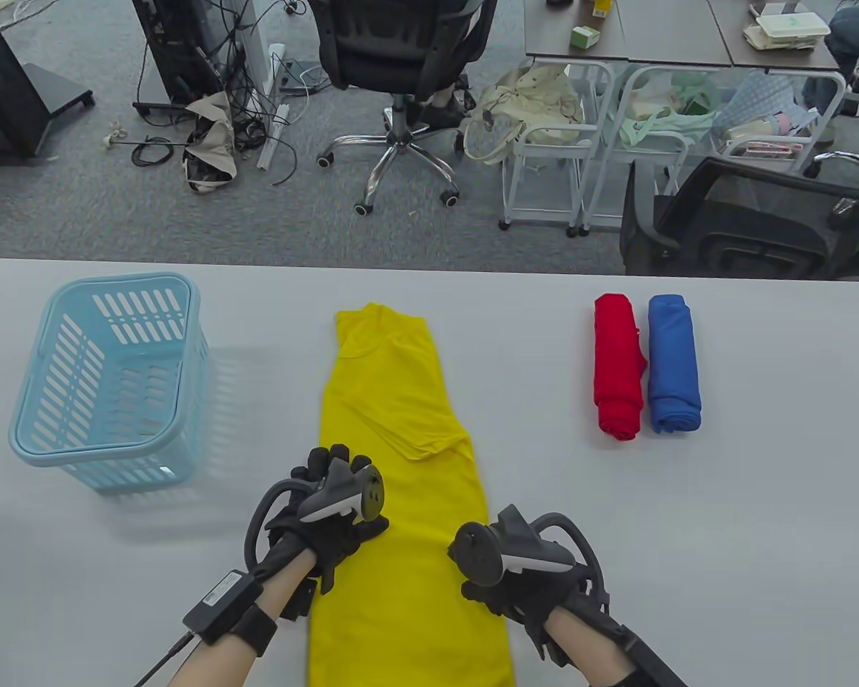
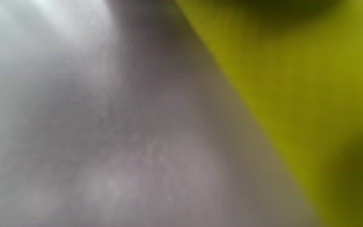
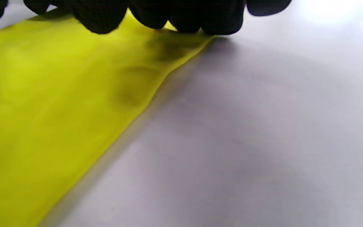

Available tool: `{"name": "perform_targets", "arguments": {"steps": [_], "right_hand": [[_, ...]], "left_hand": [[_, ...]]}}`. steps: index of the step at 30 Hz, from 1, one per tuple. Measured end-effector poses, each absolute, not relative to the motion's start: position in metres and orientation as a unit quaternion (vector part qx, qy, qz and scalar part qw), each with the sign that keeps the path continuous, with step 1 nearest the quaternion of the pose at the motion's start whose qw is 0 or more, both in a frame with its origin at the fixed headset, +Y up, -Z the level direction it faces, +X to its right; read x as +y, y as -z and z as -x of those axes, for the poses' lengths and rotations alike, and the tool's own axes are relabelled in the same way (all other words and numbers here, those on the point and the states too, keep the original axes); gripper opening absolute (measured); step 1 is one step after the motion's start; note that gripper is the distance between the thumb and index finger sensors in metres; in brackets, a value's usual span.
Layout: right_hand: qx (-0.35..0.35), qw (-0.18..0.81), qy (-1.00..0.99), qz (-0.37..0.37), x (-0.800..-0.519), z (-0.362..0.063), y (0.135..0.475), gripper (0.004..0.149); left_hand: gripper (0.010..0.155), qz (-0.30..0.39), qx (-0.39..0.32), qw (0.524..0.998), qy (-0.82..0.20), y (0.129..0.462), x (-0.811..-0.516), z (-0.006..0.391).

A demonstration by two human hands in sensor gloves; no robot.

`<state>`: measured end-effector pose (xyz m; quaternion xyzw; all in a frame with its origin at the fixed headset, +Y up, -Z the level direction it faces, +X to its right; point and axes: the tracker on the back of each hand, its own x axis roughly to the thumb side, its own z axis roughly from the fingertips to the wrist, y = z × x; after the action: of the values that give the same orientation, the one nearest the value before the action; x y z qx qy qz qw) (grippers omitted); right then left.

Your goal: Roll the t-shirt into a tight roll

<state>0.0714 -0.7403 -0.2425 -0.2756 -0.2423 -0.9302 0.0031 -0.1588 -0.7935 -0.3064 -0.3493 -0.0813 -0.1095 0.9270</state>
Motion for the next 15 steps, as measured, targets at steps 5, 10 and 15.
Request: {"name": "perform_targets", "arguments": {"steps": [5,10,15], "right_hand": [[-0.209,-0.041,0.952,0.219,-0.726,-0.078,0.277,0.062],[-0.202,0.009,0.961,0.189,-0.72,-0.052,0.33,0.067],[-0.228,0.089,0.95,0.196,-0.742,-0.014,0.371,0.064]], "left_hand": [[0.087,0.342,-0.099,0.928,0.11,0.291,-0.796,0.167],[0.087,0.356,-0.098,0.923,0.107,0.292,-0.796,0.167],[0.087,0.356,-0.1,0.923,0.105,0.293,-0.797,0.167]]}}
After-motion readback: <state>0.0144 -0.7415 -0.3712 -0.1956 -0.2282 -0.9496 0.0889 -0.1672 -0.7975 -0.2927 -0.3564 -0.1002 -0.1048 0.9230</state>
